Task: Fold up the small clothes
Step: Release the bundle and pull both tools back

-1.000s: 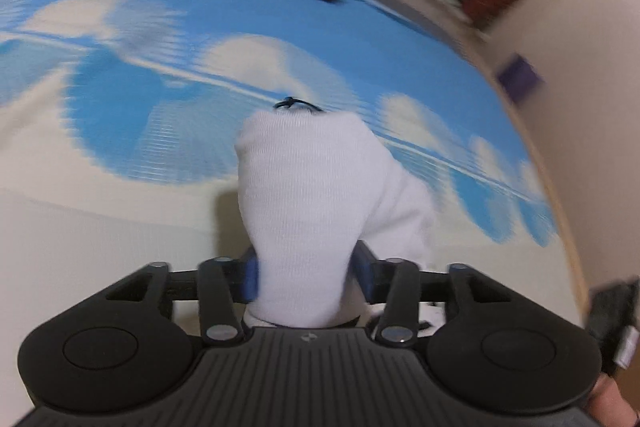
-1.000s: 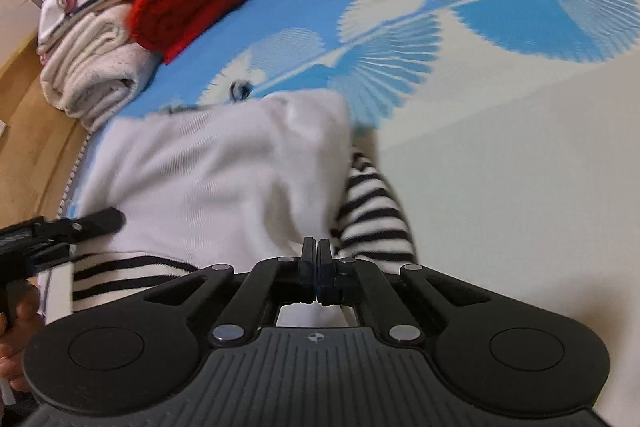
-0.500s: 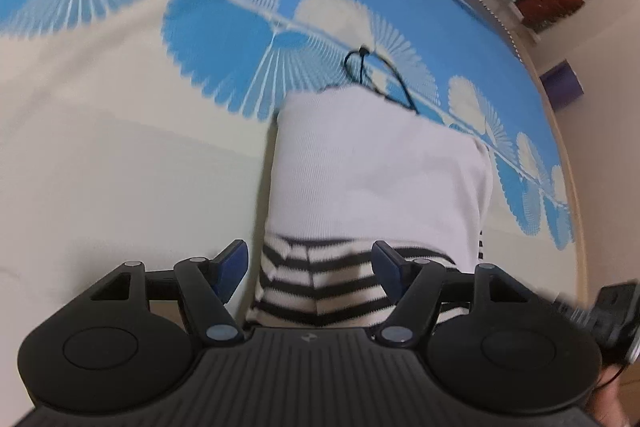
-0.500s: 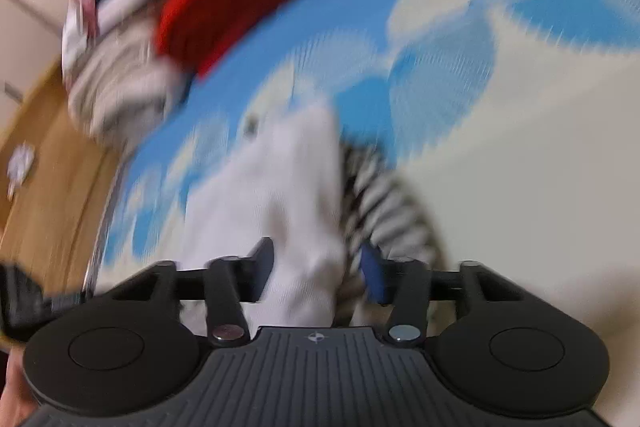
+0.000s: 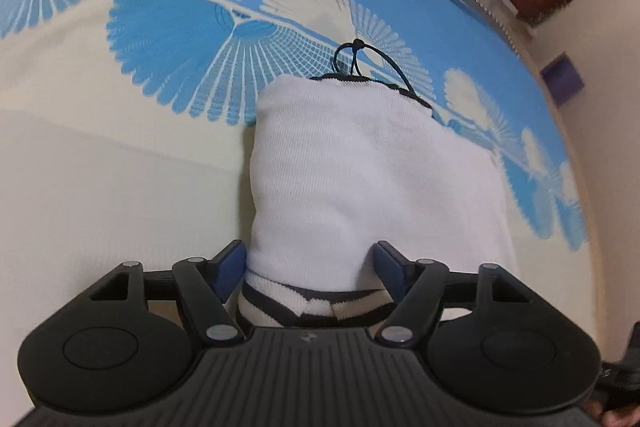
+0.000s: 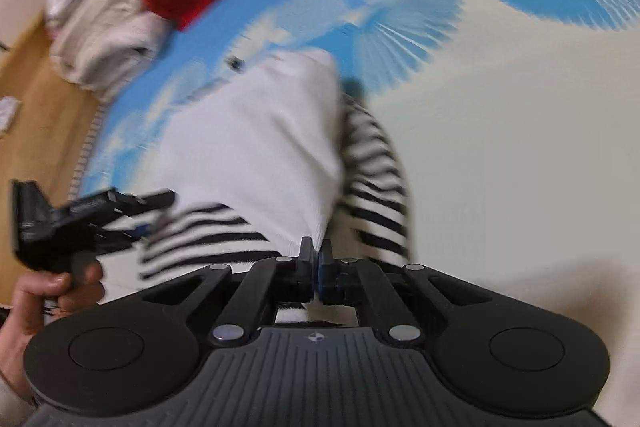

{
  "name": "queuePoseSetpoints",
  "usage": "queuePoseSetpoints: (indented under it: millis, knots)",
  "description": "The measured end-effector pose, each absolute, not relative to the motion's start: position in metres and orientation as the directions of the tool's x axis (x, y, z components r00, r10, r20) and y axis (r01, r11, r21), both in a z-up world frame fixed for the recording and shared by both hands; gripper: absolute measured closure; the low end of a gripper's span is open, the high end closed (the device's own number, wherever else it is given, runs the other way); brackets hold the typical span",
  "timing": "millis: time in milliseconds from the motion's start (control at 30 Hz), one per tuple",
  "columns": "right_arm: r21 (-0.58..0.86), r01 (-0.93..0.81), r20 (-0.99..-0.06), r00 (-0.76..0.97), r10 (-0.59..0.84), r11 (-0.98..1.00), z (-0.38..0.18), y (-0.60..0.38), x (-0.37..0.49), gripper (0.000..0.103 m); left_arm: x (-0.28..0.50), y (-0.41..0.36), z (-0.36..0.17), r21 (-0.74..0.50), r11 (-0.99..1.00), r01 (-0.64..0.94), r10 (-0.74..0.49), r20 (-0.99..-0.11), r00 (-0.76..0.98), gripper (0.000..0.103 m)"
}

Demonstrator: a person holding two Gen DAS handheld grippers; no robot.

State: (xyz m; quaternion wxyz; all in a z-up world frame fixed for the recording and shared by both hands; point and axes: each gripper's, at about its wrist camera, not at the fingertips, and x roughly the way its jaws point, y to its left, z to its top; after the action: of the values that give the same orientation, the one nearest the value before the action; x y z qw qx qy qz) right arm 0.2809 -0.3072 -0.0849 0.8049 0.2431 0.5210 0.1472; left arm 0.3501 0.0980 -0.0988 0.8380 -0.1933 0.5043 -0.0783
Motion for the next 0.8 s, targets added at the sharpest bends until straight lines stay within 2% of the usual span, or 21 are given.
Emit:
queuePoseSetpoints:
  millis: [100,233,267,333,400,500,600,667,700,800]
  knots:
    - [0.506,-0.037,-0.782,0.401,0.477,0.862,-0.084,-0.294,0.283,0.103,0.340,0.098,-0.075,-0.343,0.938,-0.055,-0.265,-0.809,0.524,0.030]
    - [0.457,-0.047,-0.816,0.376,0.440,0.888,-0.092,-0.287,0.291,0.103,0.320,0.102,-0.055,-0.365,0.931,0.025,-0.335,-0.822,0.460,0.029]
    - [0.447,-0.044,-0.823,0.370,0.430,0.893,-0.094,-0.285,0.294,0.103,0.316,0.099,-0.063,-0.337,0.940,0.049,-0.327,-0.855,0.402,0.029]
    - [0.410,-0.064,-0.839,0.364,0.404,0.910,-0.099,-0.283,0.299,0.103,0.314,0.092,-0.082,-0.232,0.971,0.060,-0.239,-0.916,0.323,0.020]
    - [0.361,-0.090,-0.858,0.358,0.369,0.928,-0.101,-0.274,0.300,0.102,0.311,0.090,-0.079,-0.186,0.979,0.087,-0.205,-0.913,0.353,0.020]
    - [0.210,-0.124,-0.878,0.412,0.243,0.970,-0.091,-0.266,0.292,0.100,0.292,0.084,-0.052,-0.060,0.990,0.130,-0.114,-0.881,0.459,0.021]
    - [0.059,-0.149,-0.841,0.525,0.129,0.987,-0.067,-0.264,0.274,0.086,0.266,0.085,-0.023,-0.027,0.995,0.097,-0.076,-0.833,0.548,0.013]
    - [0.006,-0.143,-0.787,0.610,0.093,0.990,-0.047,-0.269,0.258,0.060,0.243,0.088,-0.002,-0.039,0.998,0.044,-0.057,-0.793,0.607,0.004]
    - [-0.011,-0.131,-0.766,0.639,0.076,0.991,-0.040,-0.272,0.252,0.057,0.230,0.088,0.007,-0.038,0.999,0.026,-0.046,-0.769,0.637,0.001]
    - [0.009,-0.074,-0.701,0.711,0.059,0.997,-0.014,-0.283,0.221,0.054,0.190,0.082,0.029,-0.029,1.000,-0.007,-0.016,-0.706,0.708,0.001]
